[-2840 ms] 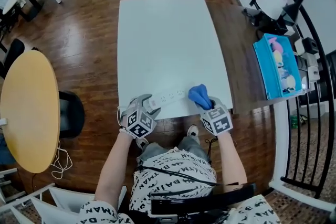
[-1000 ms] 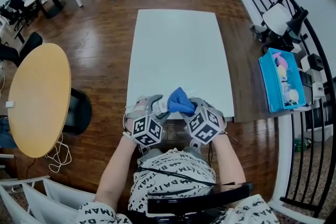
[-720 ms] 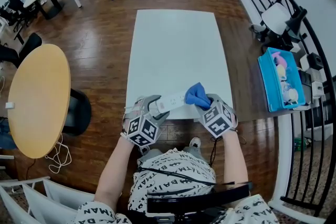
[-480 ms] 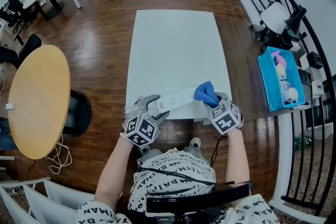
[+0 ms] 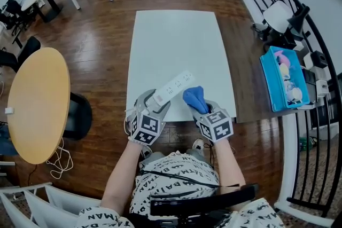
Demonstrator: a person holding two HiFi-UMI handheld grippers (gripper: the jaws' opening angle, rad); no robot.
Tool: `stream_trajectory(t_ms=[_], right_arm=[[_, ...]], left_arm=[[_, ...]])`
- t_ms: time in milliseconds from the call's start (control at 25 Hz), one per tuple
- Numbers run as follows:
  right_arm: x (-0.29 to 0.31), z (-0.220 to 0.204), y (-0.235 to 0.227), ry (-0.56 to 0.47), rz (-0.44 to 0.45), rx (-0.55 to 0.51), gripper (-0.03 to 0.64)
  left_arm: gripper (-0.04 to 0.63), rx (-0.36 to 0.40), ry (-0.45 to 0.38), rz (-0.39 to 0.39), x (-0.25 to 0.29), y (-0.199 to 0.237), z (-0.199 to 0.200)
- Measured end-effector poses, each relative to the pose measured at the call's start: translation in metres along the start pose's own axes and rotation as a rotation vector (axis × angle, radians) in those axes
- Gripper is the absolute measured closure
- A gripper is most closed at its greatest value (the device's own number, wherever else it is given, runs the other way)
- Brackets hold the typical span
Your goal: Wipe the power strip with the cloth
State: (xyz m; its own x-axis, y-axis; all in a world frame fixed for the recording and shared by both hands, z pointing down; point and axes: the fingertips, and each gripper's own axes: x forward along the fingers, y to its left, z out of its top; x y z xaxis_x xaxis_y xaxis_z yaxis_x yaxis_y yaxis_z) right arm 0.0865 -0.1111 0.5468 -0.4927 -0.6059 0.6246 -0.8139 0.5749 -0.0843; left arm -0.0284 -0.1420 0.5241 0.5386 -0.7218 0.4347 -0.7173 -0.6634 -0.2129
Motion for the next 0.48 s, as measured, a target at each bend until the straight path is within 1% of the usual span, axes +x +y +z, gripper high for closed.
stream_trajectory(t_ms=[120,240,360,480], right_arm=[[0.013,0.003,0.020,-0.002,0.042,0.018,0.489],[0.022,0.005,0.040,0.000,0.098,0.023,0.488],[0.028,0.006,0.056,0.013,0.136,-0.002,0.489],[0.030,0.007,0.063,0.026,0.153,-0.037,0.489]], left_arm=[[0.307,-0.024,0.002,0.031,0.003,0.001,0.001],[0.307,-0.024,0.004,0.043,0.002,0.001,-0.001],[0.307,-0.014,0.010,0.044,0.001,-0.001,-0.002],[0.307,-0.018,0.013,0.049,0.001,-0.001,-0.004]])
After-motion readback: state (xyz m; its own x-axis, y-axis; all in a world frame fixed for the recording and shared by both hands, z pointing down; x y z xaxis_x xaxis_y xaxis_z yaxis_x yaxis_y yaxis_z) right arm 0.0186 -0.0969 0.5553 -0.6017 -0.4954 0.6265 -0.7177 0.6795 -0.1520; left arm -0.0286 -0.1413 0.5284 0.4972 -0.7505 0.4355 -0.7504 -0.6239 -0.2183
